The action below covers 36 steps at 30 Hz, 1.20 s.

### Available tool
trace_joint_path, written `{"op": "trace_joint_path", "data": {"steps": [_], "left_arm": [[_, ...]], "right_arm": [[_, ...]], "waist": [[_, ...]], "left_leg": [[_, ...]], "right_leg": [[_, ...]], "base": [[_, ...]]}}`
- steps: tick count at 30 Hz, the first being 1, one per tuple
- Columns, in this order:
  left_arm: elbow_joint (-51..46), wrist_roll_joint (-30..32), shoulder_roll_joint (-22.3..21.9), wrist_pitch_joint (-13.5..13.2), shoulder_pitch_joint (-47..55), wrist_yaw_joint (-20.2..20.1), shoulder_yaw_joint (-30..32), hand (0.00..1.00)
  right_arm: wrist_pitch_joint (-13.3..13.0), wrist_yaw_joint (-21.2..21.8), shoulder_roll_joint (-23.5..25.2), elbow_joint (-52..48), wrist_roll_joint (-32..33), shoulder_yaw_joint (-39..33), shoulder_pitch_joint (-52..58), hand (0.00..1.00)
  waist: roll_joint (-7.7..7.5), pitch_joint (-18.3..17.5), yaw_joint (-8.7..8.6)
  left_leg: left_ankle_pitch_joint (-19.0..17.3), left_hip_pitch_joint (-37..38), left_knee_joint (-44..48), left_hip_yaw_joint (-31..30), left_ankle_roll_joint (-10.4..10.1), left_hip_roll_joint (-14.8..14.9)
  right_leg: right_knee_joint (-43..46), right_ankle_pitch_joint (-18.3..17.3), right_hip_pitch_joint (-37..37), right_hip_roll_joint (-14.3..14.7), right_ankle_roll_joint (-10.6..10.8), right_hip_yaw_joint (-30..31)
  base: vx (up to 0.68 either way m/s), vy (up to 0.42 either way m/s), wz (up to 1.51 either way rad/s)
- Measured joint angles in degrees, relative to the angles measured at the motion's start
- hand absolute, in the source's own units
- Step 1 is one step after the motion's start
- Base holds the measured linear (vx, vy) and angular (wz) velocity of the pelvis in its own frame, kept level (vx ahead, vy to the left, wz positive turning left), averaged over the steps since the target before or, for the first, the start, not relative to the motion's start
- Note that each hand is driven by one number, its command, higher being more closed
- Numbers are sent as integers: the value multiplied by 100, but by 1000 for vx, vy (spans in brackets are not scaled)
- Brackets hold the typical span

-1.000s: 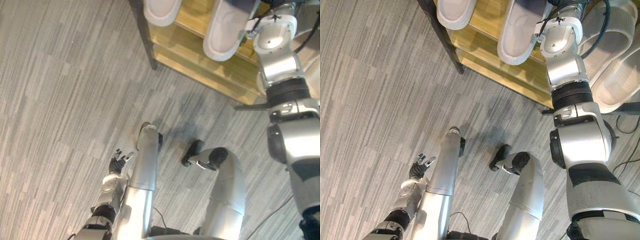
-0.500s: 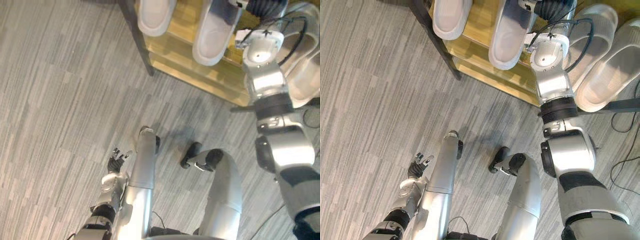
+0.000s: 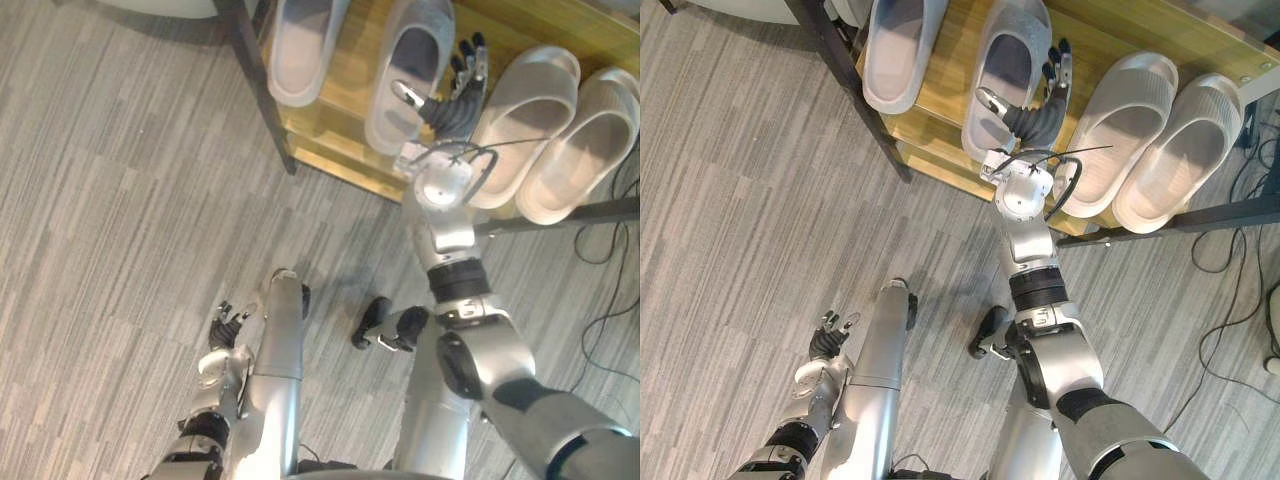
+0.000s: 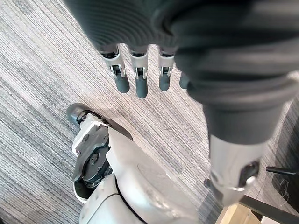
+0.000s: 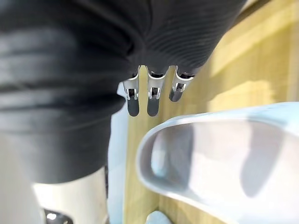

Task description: Organize the slippers on the shoe rack

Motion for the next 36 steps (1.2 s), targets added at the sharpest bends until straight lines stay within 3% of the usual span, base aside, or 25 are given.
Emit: {"op": "trace_joint_path", "data": {"steps": [10,16,31,36], "left_arm": [[-21,0,-87,11,-8,1,206,0],[-17,16,-151,10,-25,-6,229,0],[-5,51,-274,1,-79,-3,226,0],[7,50,-405,-3,-79,-5,225,0]], "right_arm": [[-95,360,45,305,698,-269,82,0],[-307,659,-57,466,1119,-71,114,0],[-405,653,-36,692,1526,130,-401,0],[-375,660,-130,815,1525,157,-413,0]], "waist": [[5,-3,36],[21,-19,119],[92,-106,279],[236,-186,305]], "left_leg": [[0,-10,-4,-65,-1,-31],[0,-10,1,-144,0,-104],[-4,-95,38,-309,11,-291],[-3,-109,37,-329,9,-289]], "right_leg": [[4,-11,23,-11,12,-54],[11,-51,112,-68,59,-129],[108,-167,189,-256,14,-330],[108,-172,187,-257,4,-352]], "base": [[1,5,1],[12,29,9],[13,32,8],[9,25,1]]}}
